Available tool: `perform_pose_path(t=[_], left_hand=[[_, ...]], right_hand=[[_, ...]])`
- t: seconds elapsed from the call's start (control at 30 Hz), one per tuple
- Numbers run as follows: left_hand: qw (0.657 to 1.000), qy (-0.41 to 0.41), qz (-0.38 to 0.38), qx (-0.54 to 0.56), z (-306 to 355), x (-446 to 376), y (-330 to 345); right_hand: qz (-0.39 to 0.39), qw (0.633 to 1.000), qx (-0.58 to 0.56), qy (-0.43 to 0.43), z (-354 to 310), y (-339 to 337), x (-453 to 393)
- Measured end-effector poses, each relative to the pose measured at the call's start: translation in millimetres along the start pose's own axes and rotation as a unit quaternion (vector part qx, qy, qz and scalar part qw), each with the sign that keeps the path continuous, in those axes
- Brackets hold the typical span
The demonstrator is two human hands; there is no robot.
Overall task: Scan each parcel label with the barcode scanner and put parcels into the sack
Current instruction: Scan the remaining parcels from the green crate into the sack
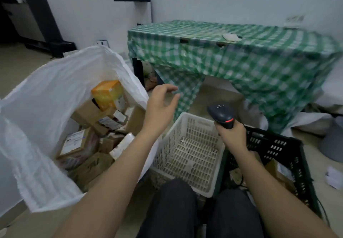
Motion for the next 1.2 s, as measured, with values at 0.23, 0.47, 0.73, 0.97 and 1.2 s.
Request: perform_pose_path(t=[0.23, 0.47, 0.73, 0.97, 1.2], left_hand=[[0.975, -0.117, -0.180, 0.060, -23.9, 13.3, 185.6], [0.926, -0.185, -0.329, 0.000, -89.1, 50.8, 360.8], [0.848, -0.187, -0.496, -0.012, -131.7, 124.7, 531.6], [0.774, -0.251, -0.578, 0.062, -145.7, 200.5, 641.8], [0.746, -0.368, -0.543, 0.114, -176.4, 241.7, 689.3]], right_hand=[[0.084, 0.991, -0.010, 0.104, 103.8, -86.0, -9.2], [0.194, 0.958, -0.041, 0.209, 210.1, -151.4, -21.6], [0.300, 0.917, -0.052, 0.257, 307.6, -199.6, -50.0], [0.342, 0.898, -0.085, 0.264, 368.4, -204.9, -64.7], [0.338, 0.913, -0.070, 0.219, 379.6, -214.0, -73.8]])
Point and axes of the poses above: each hand's wrist, its own x-axis away from the middle knuckle, its own y-axis out of the palm, z = x × y, the point moved 7 cm from there along -x, towards the middle knuckle, and after that the axes turned 3 degrees about -y, right-handed, at the moved point
